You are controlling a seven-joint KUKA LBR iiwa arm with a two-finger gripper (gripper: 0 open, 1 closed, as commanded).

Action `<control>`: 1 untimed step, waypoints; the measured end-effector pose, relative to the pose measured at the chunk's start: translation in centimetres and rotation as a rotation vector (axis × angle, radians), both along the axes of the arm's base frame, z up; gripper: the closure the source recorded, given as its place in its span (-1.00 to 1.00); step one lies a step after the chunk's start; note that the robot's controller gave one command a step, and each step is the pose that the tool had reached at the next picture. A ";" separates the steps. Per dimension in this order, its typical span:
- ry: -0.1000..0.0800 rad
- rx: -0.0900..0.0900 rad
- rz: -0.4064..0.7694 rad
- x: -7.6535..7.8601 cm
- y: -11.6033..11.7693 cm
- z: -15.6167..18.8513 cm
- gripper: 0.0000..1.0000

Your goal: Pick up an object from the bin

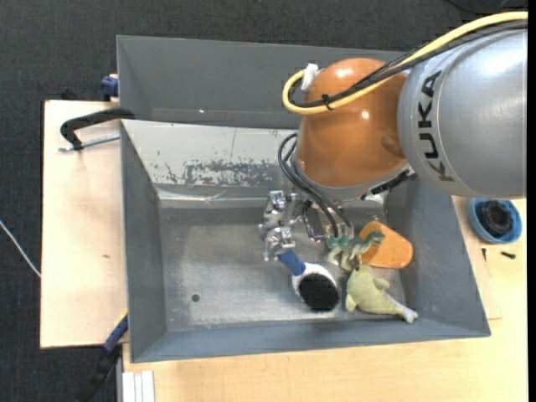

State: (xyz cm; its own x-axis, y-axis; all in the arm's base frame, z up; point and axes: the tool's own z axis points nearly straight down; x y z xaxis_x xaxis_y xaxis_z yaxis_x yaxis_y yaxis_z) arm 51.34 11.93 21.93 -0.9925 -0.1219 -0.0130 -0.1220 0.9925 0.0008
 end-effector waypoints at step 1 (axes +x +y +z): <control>0.019 -0.002 -0.062 0.3 -2.0 -12.2 1.00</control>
Offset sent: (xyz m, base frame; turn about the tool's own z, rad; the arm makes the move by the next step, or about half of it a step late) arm 0.0046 -0.0208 -0.1179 0.0616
